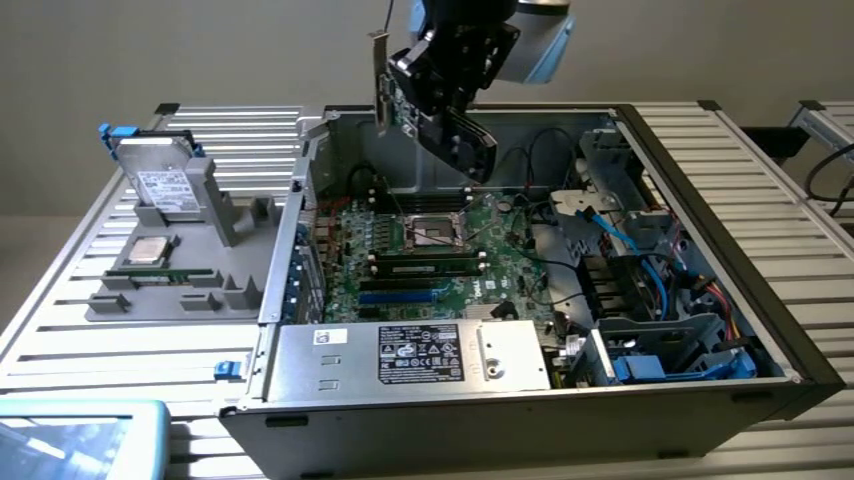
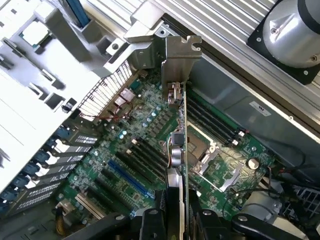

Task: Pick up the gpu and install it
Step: 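Insert the gpu into the slot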

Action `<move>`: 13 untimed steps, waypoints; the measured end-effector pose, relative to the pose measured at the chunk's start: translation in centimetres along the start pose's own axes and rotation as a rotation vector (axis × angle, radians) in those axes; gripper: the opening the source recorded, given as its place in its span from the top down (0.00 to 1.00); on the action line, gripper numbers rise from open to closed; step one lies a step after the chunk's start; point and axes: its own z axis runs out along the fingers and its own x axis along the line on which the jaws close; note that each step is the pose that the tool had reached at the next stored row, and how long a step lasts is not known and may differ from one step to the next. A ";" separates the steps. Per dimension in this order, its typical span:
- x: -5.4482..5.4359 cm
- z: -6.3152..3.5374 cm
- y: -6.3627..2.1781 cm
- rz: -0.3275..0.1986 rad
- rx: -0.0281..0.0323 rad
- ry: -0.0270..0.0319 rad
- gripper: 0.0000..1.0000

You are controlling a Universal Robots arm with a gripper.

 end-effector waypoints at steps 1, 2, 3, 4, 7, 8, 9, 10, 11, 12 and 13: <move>0.0 0.00 -0.01 -0.018 -0.0002 0.0027 0.71; 0.0 0.00 -0.02 -0.035 -0.0003 0.0051 0.71; 0.0 0.00 -0.04 -0.051 -0.0005 0.0074 0.71; -0.1 0.00 -0.07 -0.065 -0.0006 0.0093 0.71; -0.2 -0.02 -0.17 -0.107 -0.0009 0.0156 0.71; -0.2 -0.02 -0.20 -0.121 -0.0011 0.0176 0.71; -0.3 -0.03 -0.23 -0.135 -0.0012 0.0197 0.71; -0.3 -0.03 -0.26 -0.150 -0.0013 0.0220 0.71; -0.4 -0.03 -0.28 -0.165 -0.0015 0.0242 0.71; -0.4 -0.04 -0.30 -0.181 -0.0016 0.0266 0.71; -0.4 -0.04 -0.31 -0.199 -0.0018 0.0291 0.71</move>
